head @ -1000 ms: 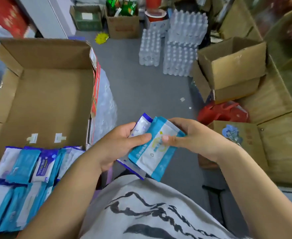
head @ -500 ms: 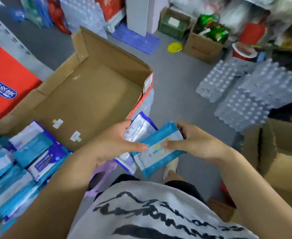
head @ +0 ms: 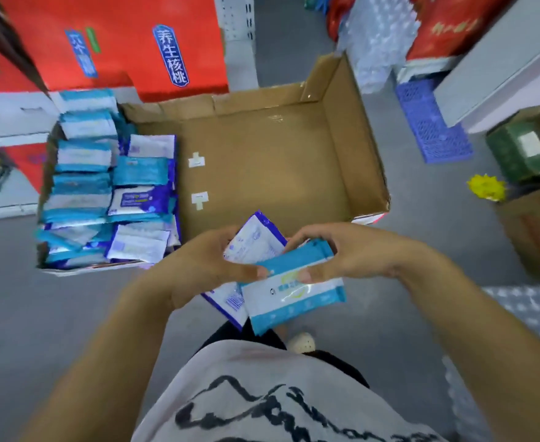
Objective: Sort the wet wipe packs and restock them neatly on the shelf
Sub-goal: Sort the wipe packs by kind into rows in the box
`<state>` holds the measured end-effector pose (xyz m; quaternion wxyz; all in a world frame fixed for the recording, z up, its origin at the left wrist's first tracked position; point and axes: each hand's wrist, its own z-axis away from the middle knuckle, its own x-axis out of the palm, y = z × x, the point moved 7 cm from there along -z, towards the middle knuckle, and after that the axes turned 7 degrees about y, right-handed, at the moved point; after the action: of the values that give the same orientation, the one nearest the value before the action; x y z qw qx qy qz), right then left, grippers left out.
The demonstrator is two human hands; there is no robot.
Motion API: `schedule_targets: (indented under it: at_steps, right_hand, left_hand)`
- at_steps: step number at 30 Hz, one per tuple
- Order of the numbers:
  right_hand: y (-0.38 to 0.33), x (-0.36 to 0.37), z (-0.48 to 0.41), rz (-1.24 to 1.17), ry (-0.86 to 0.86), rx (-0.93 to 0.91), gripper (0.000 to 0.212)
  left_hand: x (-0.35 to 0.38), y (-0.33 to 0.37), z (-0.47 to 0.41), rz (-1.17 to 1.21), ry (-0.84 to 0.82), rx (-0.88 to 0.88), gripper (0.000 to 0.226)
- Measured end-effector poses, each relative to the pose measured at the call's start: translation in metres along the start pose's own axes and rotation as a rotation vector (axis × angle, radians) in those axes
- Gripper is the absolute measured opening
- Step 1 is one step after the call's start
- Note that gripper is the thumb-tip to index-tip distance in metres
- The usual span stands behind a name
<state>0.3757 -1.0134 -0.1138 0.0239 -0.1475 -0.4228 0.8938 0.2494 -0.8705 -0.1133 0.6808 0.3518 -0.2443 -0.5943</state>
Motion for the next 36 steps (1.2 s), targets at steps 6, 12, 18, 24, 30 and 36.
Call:
schedule_targets:
  at_steps: [6,12,18,24,30,36]
  right_hand:
    - [-0.003,-0.072,-0.072,-0.077,0.218,0.038,0.028]
    - [0.008,-0.154,-0.168,-0.108,0.672,0.036,0.043]
    - [0.019,-0.219,-0.289,0.154,0.789,0.083,0.048]
    - [0.032,-0.263,-0.389,0.4,0.76,0.044,0.041]
    - [0.045,-0.291,-0.423,0.83,0.747,0.144,0.049]
    - [0.038,-0.284,-0.402,0.904,0.97,0.211,0.058]
  left_hand:
    - [-0.064,-0.018,-0.044,0.482,0.454,-0.105,0.019]
    - [-0.094,-0.042,-0.087,0.659,0.671,-0.178,0.02]
    - [-0.079,-0.049,-0.145,0.757,0.71,-0.282,0.02]
    - [-0.051,-0.037,-0.211,0.923,0.729,-0.334,0.019]
    - [-0.021,-0.031,-0.257,1.002,0.702,-0.39,0.023]
    - [-0.025,-0.028,-0.263,0.969,0.698,-0.421,0.014]
